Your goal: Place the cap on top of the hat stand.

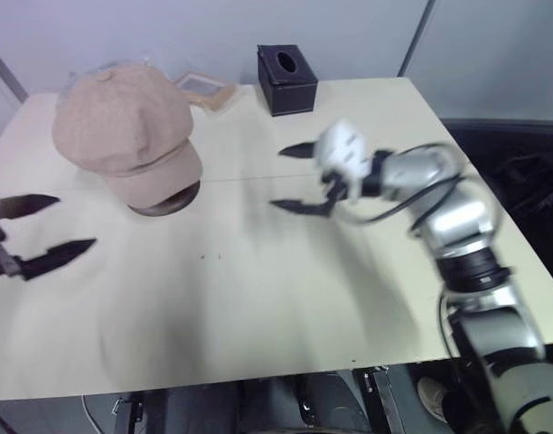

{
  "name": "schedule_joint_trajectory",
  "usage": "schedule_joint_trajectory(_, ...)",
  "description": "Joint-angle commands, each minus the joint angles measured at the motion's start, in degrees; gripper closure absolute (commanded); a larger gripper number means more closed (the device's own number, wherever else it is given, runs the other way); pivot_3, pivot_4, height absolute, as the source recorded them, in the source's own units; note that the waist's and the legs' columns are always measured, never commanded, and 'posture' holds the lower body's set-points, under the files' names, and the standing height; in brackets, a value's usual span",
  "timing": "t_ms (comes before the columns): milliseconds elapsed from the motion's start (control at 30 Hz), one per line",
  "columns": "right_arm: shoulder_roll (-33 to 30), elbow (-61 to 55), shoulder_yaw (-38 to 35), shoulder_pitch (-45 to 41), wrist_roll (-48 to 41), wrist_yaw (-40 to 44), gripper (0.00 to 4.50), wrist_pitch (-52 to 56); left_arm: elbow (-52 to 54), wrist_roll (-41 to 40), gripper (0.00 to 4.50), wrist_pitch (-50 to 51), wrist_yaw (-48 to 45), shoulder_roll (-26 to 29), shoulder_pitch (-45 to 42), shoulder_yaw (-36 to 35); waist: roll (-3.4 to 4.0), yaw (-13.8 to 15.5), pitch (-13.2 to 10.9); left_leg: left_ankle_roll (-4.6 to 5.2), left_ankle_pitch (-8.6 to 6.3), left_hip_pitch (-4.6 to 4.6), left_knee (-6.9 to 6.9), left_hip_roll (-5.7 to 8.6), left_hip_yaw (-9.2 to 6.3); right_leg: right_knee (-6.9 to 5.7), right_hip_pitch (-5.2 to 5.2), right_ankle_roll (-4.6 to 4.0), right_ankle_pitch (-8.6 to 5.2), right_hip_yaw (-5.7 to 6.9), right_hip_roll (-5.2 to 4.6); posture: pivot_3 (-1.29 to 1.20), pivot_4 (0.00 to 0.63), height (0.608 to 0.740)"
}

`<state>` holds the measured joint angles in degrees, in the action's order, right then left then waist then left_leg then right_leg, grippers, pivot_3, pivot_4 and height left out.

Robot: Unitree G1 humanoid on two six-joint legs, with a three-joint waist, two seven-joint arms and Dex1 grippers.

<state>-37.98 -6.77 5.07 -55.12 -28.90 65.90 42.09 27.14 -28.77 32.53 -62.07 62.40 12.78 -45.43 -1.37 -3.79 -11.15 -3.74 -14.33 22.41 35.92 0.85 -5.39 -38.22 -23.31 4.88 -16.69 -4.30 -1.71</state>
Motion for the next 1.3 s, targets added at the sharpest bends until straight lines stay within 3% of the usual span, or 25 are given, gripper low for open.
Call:
schedule_joint_trajectory(33,-2.55,-1.17,-6.63,-7.4,-12.08,0.16,0.03,16.98,2.21,10.94,0.0,-11.61,5.59,-0.11,-1.5,6.93,0.12,0.02,-0.05,0.0,0.0,0.0,0.0,-0.01,0.07,0.0,0.0,0.0,0.0,0.0,0.01,0.0,0.15,0.74)
schedule_joint_trajectory(133,-3.83,0.51,-11.03,-11.67,-19.23,-0.75,0.03,26.04,1.52,20.49,0.0,-19.54,11.74,-0.71,-3.48,14.57,0.16,0.05,-0.06,0.01,0.0,0.0,0.0,-0.01,0.27,0.01,-0.02,-0.02,0.02,-0.02,0.02,0.0,0.15,0.74)
schedule_joint_trajectory(233,-4.07,1.0,-12.24,-13.5,-20.72,-3.57,0.03,29.09,0.55,29.81,0.0,-23.88,20.4,-3.37,-7.1,21.63,0.15,0.08,-0.05,0.12,-0.06,0.05,0.0,0.0,0.35,0.12,-0.02,0.0,0.03,-0.06,0.02,0.0,0.15,0.74)
schedule_joint_trajectory(400,-5.32,1.85,-11.7,-15.22,-19.53,-6.0,0.03,28.42,0.87,48.5,0.0,-29.57,38.27,-13.35,-8.62,31.33,0.24,0.05,-0.03,0.24,-0.13,0.15,0.1,0.02,0.49,0.12,-0.1,0.07,0.06,-0.17,0.01,0.0,0.15,0.74)
schedule_joint_trajectory(600,-6.57,4.35,-11.42,-18.58,-18.42,-7.57,0.03,27.3,1.13,62.84,0.0,-27.21,47.37,-23.59,-8.73,40.22,0.25,0.58,-0.01,0.29,-0.16,0.39,0.21,0.04,0.49,0.08,-0.29,0.15,0.1,-0.18,0.01,0.0,0.15,0.74)
schedule_joint_trajectory(733,-8.08,3.68,-11.65,-19.32,-19.62,-7.08,0.03,28.38,-2.11,72.29,0.0,-25.38,54.98,-30.29,-13.21,45.61,0.24,1.63,0.0,0.29,-0.16,0.43,0.28,0.06,0.47,0.09,-0.27,0.19,0.13,-0.17,0.02,0.0,0.15,0.74)
schedule_joint_trajectory(967,-10.49,0.5,-13.1,-17.91,-24.45,-6.29,0.03,32.45,-8.9,78.42,0.0,-22.48,60.36,-36.6,-19.23,49.71,0.23,2.81,0.02,0.31,-0.15,0.57,0.37,0.15,0.41,0.11,-0.31,0.29,0.19,-0.14,-0.05,0.0,0.15,0.74)
schedule_joint_trajectory(1267,-11.22,-1.38,-13.82,-16.82,-27.38,-8.06,0.03,33.02,-16.93,78.43,0.0,-21.96,63.28,-37.94,-25.49,50.6,0.23,3.09,0.02,0.31,-0.15,0.87,0.48,0.15,0.34,0.08,-0.54,0.31,0.21,-0.07,-0.06,0.0,0.15,0.74)
schedule_joint_trajectory(1300,-11.31,-1.57,-13.86,-16.62,-27.53,-8.15,0.01,32.92,-17.29,78.33,0.25,-22.08,63.4,-37.91,-26.01,50.73,0.23,3.11,0.02,0.31,-0.15,0.92,0.52,0.16,0.34,0.05,-0.58,0.32,0.21,-0.07,-0.07,0.0,0.15,0.74)
